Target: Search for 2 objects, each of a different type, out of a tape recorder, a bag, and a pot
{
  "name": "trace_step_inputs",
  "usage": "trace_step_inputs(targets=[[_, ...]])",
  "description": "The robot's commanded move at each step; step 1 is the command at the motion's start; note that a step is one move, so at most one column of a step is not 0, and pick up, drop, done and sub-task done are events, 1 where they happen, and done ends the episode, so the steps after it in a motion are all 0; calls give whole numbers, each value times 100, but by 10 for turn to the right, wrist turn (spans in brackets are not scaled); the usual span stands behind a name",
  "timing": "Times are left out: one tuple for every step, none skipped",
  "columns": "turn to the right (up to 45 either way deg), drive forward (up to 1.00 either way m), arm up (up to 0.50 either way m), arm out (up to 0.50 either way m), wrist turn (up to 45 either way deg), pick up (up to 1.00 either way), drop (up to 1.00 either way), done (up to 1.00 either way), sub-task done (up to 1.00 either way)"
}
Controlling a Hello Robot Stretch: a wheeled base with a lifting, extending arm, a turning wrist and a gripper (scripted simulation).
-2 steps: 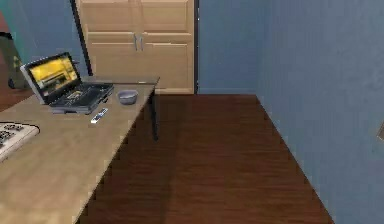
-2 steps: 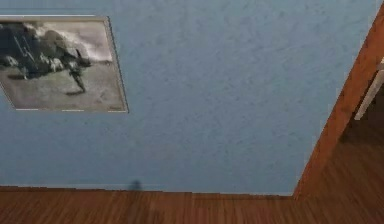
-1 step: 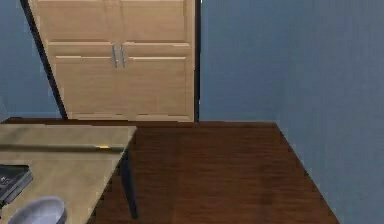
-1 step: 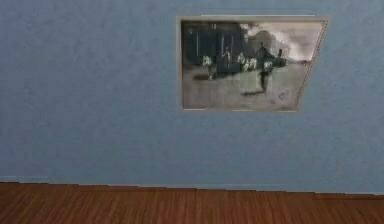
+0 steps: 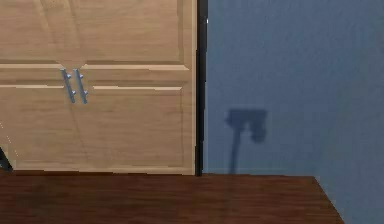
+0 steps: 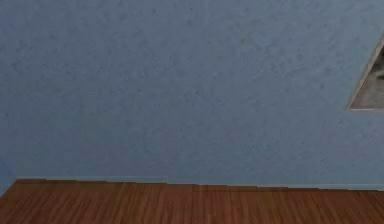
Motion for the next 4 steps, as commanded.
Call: trace_step_inputs(targets=[[0, 25, 0, 0, 0, 0, 0, 0, 0], [-210, 0, 0, 0, 0, 0, 0, 0, 0], [0, 45, 0, 0, 0, 0, 0, 0, 0], [-450, 0, 0, 0, 0, 0, 0, 0, 0]])
